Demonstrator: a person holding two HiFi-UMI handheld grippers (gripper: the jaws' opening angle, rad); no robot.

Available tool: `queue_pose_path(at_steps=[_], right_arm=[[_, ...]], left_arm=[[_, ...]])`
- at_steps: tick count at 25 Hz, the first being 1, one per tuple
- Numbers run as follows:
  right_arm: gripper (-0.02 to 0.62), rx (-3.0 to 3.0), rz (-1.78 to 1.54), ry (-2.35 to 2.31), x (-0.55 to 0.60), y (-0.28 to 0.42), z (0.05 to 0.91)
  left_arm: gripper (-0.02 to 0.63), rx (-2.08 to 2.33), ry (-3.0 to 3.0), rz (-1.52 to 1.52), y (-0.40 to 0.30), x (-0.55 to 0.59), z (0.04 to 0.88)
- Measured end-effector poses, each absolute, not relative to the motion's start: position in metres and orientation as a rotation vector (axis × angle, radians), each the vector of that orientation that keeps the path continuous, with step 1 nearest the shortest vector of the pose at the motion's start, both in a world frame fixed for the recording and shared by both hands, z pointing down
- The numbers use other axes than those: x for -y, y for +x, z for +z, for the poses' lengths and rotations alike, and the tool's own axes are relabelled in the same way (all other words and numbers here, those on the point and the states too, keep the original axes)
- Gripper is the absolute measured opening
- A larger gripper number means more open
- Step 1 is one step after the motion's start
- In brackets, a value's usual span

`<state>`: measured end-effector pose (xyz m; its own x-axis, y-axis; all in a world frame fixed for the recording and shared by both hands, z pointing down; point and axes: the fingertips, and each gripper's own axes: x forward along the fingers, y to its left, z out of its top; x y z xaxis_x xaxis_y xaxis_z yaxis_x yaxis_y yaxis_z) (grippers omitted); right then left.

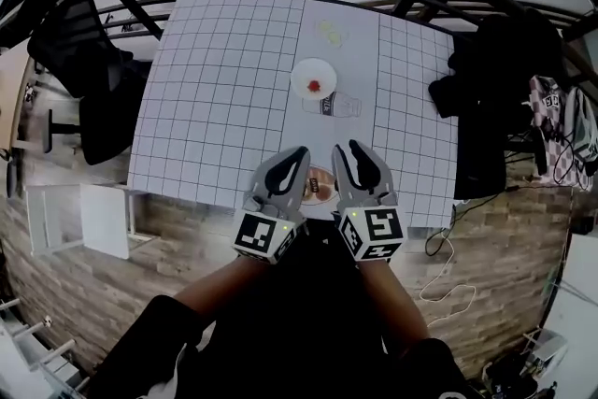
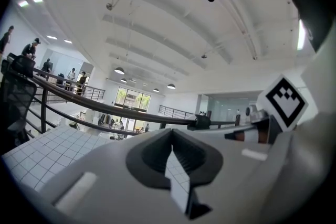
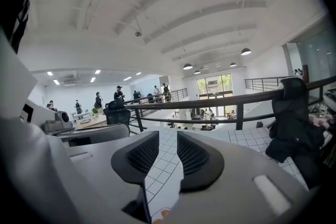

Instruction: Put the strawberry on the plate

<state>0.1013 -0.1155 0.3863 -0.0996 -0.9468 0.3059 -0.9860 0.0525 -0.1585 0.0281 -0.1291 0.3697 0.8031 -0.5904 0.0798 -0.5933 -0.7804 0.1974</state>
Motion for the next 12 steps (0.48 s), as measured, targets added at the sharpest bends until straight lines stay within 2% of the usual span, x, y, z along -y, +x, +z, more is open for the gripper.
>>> queue_pose_path(at_steps=[12], right_arm=[[0.015, 2.21, 0.397, 2.054, 0.025, 0.089, 0.367]], left_arm=[[0.006, 0.948, 2.797, 0.014, 0.027, 0.043, 0.358]])
